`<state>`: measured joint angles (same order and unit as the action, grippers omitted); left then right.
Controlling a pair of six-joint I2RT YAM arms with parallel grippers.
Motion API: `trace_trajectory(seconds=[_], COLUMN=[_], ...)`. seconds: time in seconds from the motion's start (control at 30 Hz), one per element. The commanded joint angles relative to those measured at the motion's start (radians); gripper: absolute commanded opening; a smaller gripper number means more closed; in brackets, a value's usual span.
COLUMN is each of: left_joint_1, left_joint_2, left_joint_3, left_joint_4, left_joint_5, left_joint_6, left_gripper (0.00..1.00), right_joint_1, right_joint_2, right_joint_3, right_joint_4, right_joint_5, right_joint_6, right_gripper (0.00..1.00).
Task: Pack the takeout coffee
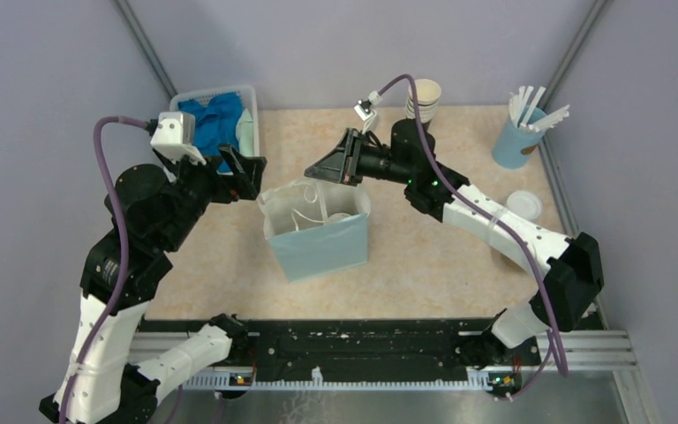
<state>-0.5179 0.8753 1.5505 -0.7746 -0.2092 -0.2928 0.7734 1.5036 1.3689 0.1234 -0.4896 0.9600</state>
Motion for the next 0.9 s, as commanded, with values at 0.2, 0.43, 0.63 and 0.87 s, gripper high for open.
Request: trace_trajectory(seconds=[0.2, 0.43, 0.63, 0.87], left_joint_1=[0.002, 0.003, 0.003, 0.003], left_joint_2=[0.004, 0.018, 0.029, 0.04], left_joint_3=[0.013, 0.046, 0.108, 0.16], left_joint_4=[0.033, 0.047, 0.067, 0.1], left_joint_5=[-0.016, -0.035, -0.032, -0.023], left_joint_6=[0.024, 0.04, 0.037, 0.041], left_gripper=[0.98, 0.99, 0.98, 0.99], right_joint_1=[0.009, -0.018, -0.017, -0.018], right_joint_2=[-0.069, -0.118, -0.161, -0.268], right_joint_3=[0.18, 0.476, 0.789, 0.942], right_joint_4=[-0.359, -0.8, -1.189, -1.265], right_joint_5=[0.129, 0.423, 0.76, 0.975], right_joint_6=[-0.294, -0.489, -0.553, -0.564], right_gripper=[0.6, 0.98, 0.99, 0.99])
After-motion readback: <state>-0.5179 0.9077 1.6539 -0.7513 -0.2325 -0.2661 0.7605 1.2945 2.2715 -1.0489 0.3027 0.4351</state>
